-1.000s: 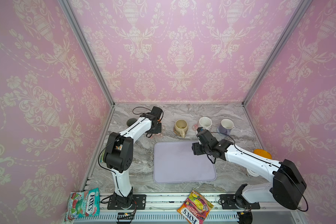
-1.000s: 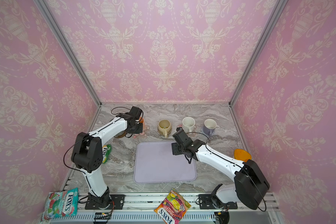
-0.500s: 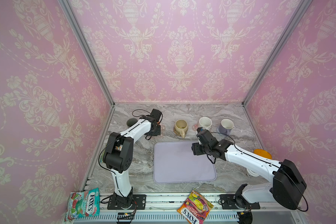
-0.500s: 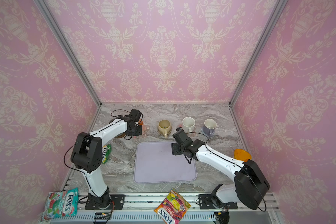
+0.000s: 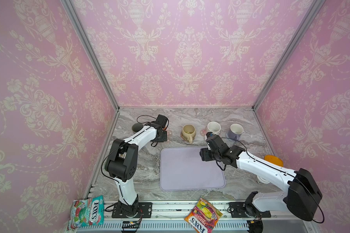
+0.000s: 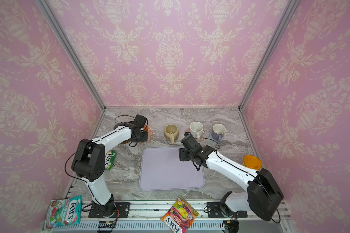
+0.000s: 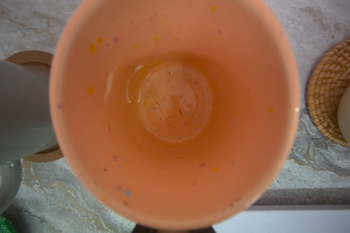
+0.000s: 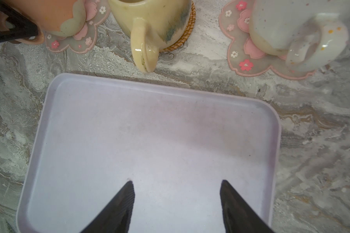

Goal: Place cups on coasters
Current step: Place the cup on the coaster.

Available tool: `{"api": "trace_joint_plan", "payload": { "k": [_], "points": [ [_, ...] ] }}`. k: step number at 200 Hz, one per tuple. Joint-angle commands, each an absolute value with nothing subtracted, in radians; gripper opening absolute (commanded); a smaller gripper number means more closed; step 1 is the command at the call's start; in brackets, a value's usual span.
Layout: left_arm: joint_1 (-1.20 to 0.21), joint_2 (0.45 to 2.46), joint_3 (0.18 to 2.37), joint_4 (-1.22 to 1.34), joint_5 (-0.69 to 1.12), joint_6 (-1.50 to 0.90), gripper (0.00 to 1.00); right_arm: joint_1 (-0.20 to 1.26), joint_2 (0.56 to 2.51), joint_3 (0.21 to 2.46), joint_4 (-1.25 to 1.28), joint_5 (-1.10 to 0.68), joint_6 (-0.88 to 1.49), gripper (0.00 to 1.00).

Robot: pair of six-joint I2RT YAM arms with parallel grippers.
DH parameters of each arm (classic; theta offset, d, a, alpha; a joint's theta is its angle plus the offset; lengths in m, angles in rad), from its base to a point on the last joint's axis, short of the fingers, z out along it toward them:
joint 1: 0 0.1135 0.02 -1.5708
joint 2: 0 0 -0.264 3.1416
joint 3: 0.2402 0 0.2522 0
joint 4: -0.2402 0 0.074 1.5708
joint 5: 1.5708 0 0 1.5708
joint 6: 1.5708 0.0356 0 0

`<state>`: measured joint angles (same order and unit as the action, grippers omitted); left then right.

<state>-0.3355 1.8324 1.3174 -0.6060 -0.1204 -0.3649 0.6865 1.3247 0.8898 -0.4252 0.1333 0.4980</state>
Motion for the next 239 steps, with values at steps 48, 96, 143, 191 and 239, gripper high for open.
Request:
{"api": "trace_joint_plan", "payload": {
  "k": [48,96,143,191,239],
  "points": [
    [-0.328,1.782,1.34,-0.548,-0.118,-0.376,0.0,0.68,1.292,0.879,-0.445,0.144,0.508,0.69],
    [-0.328,1.779,1.371,-0.561,-0.14,-0.362,0.0,0.68,1.301,0.875,-0.435,0.14,0.506,0.69],
    [-0.328,1.763,1.375,-0.538,-0.151,-0.357,0.0,0.679,1.31,0.877,-0.428,0.141,0.499,0.69],
    [-0.327,1.801,1.392,-0.551,-0.176,-0.346,0.0,0.68,1.331,0.882,-0.422,0.132,0.497,0.69],
    [-0.324,1.838,1.382,-0.521,-0.155,-0.38,0.0,0.679,1.34,0.887,-0.421,0.132,0.492,0.69]
  ]
}}
